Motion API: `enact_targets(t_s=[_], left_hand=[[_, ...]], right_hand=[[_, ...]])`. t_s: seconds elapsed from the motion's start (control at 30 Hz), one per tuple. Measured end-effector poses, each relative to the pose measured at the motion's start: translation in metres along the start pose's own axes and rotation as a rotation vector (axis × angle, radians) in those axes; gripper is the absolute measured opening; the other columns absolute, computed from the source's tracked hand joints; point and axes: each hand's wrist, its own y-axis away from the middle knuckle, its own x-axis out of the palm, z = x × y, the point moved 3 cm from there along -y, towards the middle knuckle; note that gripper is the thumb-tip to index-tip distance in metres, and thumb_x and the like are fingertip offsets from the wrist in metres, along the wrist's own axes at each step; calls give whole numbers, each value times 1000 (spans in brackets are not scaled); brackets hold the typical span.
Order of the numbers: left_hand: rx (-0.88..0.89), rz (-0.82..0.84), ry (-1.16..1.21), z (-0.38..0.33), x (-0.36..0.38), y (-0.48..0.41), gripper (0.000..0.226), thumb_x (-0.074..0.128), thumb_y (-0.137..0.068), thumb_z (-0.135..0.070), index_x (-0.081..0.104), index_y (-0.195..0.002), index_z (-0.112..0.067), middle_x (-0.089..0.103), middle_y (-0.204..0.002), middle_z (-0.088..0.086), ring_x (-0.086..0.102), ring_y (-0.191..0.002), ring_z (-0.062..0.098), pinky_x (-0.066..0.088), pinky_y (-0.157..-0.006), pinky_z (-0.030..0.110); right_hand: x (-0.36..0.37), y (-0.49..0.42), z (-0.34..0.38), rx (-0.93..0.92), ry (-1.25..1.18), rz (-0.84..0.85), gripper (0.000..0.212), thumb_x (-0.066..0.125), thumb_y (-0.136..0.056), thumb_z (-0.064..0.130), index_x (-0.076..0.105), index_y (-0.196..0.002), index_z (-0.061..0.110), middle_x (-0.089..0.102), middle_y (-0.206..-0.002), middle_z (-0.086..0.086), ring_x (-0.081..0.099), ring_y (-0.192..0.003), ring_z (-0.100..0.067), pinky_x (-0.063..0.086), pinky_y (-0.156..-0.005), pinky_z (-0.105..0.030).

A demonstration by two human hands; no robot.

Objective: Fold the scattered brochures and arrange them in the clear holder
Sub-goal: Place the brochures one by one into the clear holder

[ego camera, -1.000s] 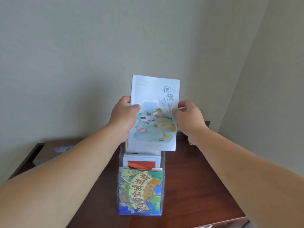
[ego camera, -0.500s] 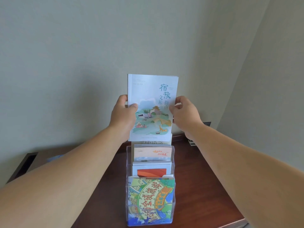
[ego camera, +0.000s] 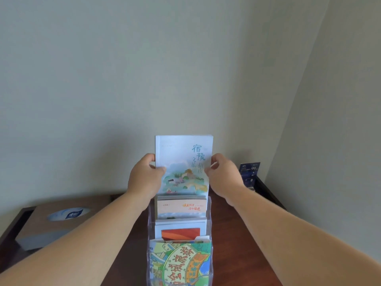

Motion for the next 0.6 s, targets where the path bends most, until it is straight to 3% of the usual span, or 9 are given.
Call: enact_targets(t_s=[0.17,0.3,0.43,0.6], left_hand=[[56,-25,-151,12,4,7,17,56,-87,-10,53,-95,-25,63,-74,1,59,-64,21,39,-51,29],[65,-58,-208,19,4,9,7,56,-87,-14,57,-86,-21,61,-87,9,56,-65,24,35,-49,28],[49,-37,-214,24,6,14,8,54,-88,-16,54,-86,-23,65,-82,-3,59,-70,20,41,-57,31],[17,-33,-207,27,8,15,13,52,-89,-15,51,-91,-27,65,-82,-8,61,-73,20,46,-59,32]], right_hand=[[13,7,-8,36,63,52,7,49,-94,18,51,-101,21,60,-77,4,59,-63,-16,44,-51,-28],[21,12,-14,53,156,79,4,48,-94,18,46,-97,16,53,-75,2,52,-67,-18,37,-53,-30],[24,13,-11,70,203,121,11,46,-98,20,40,-104,13,54,-81,-1,58,-80,-25,42,-64,-32],[24,16,-9,85,241,160,18,44,-100,19,41,-115,10,63,-97,-8,63,-89,-26,47,-66,-34]])
